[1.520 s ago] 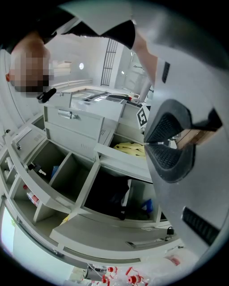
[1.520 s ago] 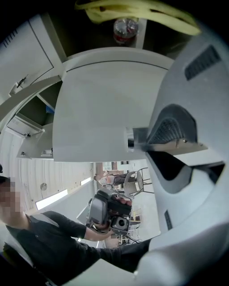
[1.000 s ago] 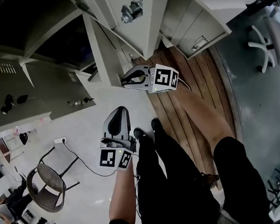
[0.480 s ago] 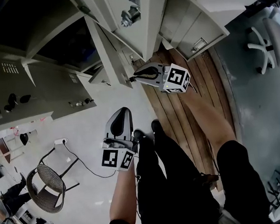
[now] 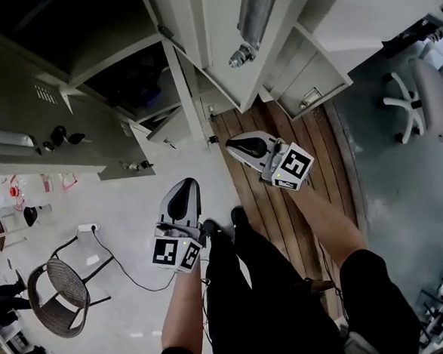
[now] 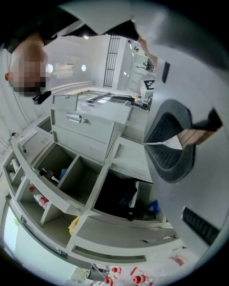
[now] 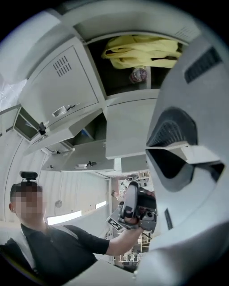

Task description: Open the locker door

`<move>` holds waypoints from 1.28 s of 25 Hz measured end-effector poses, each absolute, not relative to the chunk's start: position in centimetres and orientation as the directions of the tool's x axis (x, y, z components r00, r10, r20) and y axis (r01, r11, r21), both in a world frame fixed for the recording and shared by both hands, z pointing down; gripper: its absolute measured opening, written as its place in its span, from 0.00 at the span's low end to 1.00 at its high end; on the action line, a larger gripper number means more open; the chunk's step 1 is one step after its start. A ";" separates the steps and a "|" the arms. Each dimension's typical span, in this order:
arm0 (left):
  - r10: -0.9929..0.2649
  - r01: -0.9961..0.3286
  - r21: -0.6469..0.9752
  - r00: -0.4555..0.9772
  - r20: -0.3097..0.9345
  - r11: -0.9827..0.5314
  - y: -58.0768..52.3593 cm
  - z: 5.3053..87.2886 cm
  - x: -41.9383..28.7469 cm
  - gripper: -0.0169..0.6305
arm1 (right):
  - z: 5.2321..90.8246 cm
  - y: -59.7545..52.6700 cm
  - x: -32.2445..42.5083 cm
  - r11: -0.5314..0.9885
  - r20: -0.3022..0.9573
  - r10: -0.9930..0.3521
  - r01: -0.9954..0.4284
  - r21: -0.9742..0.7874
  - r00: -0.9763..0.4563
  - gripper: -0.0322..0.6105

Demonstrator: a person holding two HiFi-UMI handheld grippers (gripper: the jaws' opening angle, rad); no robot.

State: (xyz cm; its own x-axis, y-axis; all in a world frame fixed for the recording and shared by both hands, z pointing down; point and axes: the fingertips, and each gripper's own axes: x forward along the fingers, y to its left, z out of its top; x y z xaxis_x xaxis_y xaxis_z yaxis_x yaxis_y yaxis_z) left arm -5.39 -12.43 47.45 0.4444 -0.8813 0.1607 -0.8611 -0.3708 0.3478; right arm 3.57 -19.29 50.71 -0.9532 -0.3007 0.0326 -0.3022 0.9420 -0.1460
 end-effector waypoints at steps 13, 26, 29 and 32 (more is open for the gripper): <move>-0.883 -0.855 0.288 0.465 0.059 -0.431 -8.4 35.5 -4.8 0.07 | 33.6 -11.4 2.1 0.949 -0.067 -0.293 -0.281 -0.143 -0.954 0.09; -0.863 -0.850 0.189 0.505 0.030 -0.491 -1.5 25.3 -4.0 0.07 | 19.8 -3.8 3.9 0.974 -0.151 -0.220 -0.208 -0.087 -0.964 0.08; -0.857 -0.844 0.180 0.515 0.009 -0.506 0.0 23.3 -3.4 0.07 | 18.4 -2.0 4.5 0.979 -0.136 -0.198 -0.191 -0.065 -0.971 0.08; -0.839 -0.826 0.165 0.543 -0.021 -0.539 1.0 21.7 -2.3 0.07 | 17.2 -1.3 5.3 0.982 -0.146 -0.187 -0.183 -0.041 -0.971 0.07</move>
State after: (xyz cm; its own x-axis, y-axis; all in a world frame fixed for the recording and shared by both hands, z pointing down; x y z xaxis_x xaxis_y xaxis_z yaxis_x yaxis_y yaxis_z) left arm -2.35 1.02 21.70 0.5432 -0.8393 -0.0212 -0.8261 -0.5389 0.1647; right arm 5.31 -1.25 17.17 -0.9714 -0.1874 -0.1460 -0.1834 0.9822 -0.0407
